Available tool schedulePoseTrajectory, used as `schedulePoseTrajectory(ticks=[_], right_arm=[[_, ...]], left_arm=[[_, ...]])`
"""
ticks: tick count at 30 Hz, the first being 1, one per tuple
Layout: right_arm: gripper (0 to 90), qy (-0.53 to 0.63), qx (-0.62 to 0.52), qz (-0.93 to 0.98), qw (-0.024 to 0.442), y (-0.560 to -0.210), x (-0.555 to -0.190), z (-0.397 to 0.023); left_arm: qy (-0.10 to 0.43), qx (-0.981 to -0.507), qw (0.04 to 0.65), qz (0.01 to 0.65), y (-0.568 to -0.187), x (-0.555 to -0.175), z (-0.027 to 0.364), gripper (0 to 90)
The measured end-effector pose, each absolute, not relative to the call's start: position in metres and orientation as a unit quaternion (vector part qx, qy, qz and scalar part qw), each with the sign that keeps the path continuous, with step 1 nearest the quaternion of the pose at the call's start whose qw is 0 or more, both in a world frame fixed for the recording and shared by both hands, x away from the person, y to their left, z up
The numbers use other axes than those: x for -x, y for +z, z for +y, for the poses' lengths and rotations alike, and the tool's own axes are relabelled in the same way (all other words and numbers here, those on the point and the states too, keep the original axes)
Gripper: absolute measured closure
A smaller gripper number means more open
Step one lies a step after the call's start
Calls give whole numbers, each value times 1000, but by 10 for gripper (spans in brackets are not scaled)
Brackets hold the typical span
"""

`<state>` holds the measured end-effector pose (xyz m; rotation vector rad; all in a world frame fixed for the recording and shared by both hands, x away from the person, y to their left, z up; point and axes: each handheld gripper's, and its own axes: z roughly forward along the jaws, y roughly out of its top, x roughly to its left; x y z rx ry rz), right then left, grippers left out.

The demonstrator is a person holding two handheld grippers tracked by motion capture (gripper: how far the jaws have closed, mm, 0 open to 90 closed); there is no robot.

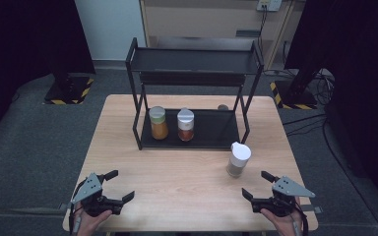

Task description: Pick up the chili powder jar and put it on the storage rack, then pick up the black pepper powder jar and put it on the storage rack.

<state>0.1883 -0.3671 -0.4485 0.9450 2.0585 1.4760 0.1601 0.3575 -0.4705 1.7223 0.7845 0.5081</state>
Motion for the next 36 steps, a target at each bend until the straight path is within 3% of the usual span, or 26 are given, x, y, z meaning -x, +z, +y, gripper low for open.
schedulePoseTrajectory(ticks=[36], right_arm=[[63,537,-346,737,221,-449,-186,-369]], left_arm=[[215,-729,558,334,-471,-160,358,5]])
